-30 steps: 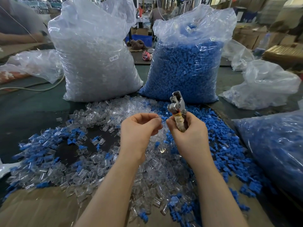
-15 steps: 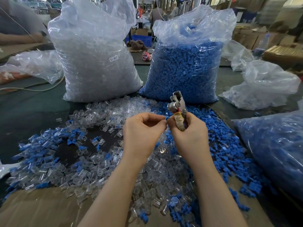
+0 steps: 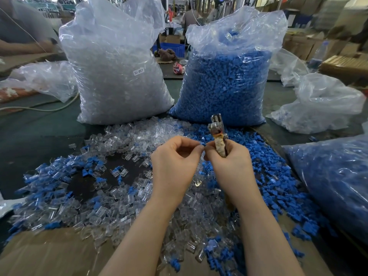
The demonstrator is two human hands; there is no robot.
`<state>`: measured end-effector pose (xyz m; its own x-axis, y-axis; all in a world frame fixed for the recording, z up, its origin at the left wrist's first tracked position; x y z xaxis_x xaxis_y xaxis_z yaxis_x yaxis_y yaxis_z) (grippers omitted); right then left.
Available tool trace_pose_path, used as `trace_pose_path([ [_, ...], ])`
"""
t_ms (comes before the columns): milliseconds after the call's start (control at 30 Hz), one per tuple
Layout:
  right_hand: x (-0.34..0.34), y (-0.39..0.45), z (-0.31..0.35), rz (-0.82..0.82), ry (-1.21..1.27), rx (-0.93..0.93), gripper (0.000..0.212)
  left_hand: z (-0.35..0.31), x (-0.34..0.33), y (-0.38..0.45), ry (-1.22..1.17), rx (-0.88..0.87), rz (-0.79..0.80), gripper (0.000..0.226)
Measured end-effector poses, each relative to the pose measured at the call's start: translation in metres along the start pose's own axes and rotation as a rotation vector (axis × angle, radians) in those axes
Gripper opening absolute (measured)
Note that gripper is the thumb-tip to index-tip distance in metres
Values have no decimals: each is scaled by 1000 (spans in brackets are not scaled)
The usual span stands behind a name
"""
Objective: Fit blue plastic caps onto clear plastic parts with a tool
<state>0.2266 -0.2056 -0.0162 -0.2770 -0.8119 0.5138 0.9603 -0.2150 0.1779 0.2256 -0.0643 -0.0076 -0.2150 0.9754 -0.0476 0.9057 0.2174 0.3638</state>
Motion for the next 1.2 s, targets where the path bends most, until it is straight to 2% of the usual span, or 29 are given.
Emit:
trace_pose_path([
  [200, 0, 0, 3, 32, 2, 9, 14, 3, 1, 1, -46, 43, 7, 13],
  [367, 3, 1, -1, 138, -47, 38, 6, 11, 6, 5, -309, 229, -33, 8],
  [500, 3, 0, -7, 247, -180, 73, 7, 14, 9, 8, -426, 270, -43, 6],
  [733, -4, -2, -4, 335, -199, 127, 12, 13, 10, 10, -429, 243, -10, 9],
  [867, -5, -3, -5, 350, -216, 153, 7, 11, 10, 10, -426, 245, 20, 9],
  [1100, -4, -4, -3, 321, -279, 182, 4, 6, 10, 10, -454, 254, 84, 8],
  [1200, -4, -5, -1, 307, -311, 175, 14, 5, 11, 10, -446, 257, 89, 9],
])
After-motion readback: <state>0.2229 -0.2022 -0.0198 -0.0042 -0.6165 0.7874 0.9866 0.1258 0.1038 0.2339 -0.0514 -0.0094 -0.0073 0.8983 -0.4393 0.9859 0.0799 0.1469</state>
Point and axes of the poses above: each hand's wrist, its own y-axis towards the middle knuckle, its own x-axis out of the back of the hand, z = x × y, the point moved 5 cm from there along y, towards the middle knuckle, and after that the axes turned 15 degrees about -y, right-handed, at the moved point
